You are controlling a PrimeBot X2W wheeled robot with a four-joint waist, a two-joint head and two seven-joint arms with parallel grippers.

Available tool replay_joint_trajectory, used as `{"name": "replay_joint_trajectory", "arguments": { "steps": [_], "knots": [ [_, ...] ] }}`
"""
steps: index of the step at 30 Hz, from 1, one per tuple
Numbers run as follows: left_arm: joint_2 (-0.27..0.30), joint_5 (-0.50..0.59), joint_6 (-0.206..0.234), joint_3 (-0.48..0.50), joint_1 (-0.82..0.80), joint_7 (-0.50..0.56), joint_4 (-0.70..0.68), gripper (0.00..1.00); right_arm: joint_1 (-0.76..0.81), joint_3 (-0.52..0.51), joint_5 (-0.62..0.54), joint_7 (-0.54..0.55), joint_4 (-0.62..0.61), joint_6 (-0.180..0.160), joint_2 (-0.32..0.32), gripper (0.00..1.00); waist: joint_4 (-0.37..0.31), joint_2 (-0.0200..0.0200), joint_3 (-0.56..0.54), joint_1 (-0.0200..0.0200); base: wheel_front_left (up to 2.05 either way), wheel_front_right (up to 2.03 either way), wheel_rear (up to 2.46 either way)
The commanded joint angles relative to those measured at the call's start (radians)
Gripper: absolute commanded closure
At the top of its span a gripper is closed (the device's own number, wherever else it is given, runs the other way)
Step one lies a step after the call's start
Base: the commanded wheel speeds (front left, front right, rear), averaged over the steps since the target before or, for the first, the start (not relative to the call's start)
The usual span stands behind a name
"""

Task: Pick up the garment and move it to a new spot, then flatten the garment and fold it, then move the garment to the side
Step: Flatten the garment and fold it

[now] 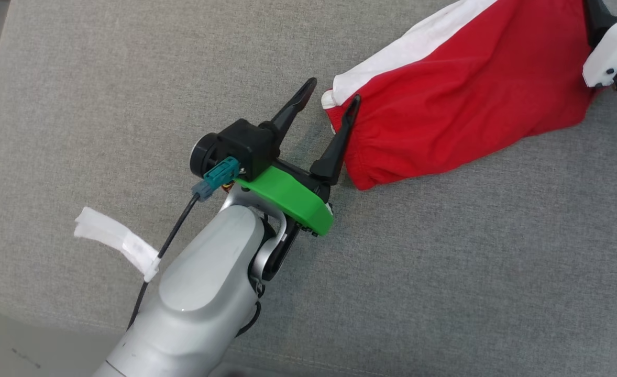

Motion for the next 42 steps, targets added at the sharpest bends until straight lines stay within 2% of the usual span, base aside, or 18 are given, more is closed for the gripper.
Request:
{"name": "replay_joint_trajectory", "arguments": {
  "steps": [1, 10, 17, 18, 19, 23, 29, 36, 42],
  "knots": [
    [0.002, 0.027, 0.009, 0.033, 0.027, -0.003, -0.014, 0.0, 0.024, 0.018, 0.015, -0.003, 0.002, -0.002, -0.014, 0.0, -0.012, 0.0, -0.016, 0.0, 0.0, 0.0, 0.0],
    [0.002, 0.188, 0.045, 0.302, 0.216, -0.003, -0.174, 0.0, 0.087, 0.107, 0.103, 0.034, 0.026, -0.002, -0.05, 0.0, -0.009, 0.0, -0.029, 0.0, 0.0, 0.0, 0.0],
    [0.002, 0.235, 0.046, 0.404, 0.332, -0.003, -0.247, 0.0, 0.114, 0.144, 0.158, 0.067, 0.07, -0.002, -0.047, 0.0, 0.011, 0.0, -0.031, 0.0, 0.0, 0.0, 0.0],
    [0.002, 0.237, 0.046, 0.411, 0.343, -0.003, -0.25, 0.0, 0.12, 0.149, 0.167, 0.075, 0.07, -0.002, -0.044, 0.38, 0.012, 0.0, -0.033, 0.0, 0.0, 0.0, 0.0],
    [0.002, 0.238, 0.043, 0.418, 0.354, -0.003, -0.253, 0.0, 0.126, 0.155, 0.176, 0.077, 0.066, -0.001, -0.042, 1.0, 0.012, 0.0, -0.036, 0.0, 0.0, 0.0, 0.0],
    [0.002, 0.253, 0.043, 0.439, 0.383, -0.003, -0.256, 0.0, 0.142, 0.167, 0.214, 0.06, 0.056, -0.002, -0.041, 1.0, 0.004, 0.0, -0.057, 0.0, 0.0, 0.0, 0.0],
    [0.002, 0.272, 0.031, 0.471, 0.416, -0.003, -0.252, 0.0, 0.188, 0.186, 0.26, -0.03, 0.013, -0.002, -0.047, 1.0, -0.029, 0.0, -0.118, 0.0, 0.0, 0.0, 0.0],
    [0.002, 0.313, 0.006, 0.521, 0.465, -0.003, -0.233, 0.0, 0.314, 0.189, 0.33, -0.103, -0.049, -0.002, -0.078, 1.0, -0.093, 0.0, -0.206, 0.0, 0.0, 0.0, 0.0],
    [0.002, 0.346, -0.014, 0.559, 0.519, -0.003, -0.222, 0.0, 0.444, 0.14, 0.397, -0.122, -0.086, -0.002, -0.109, 1.0, -0.144, 0.0, -0.262, 0.0, 0.0, 0.0, 0.0]
  ]
}}
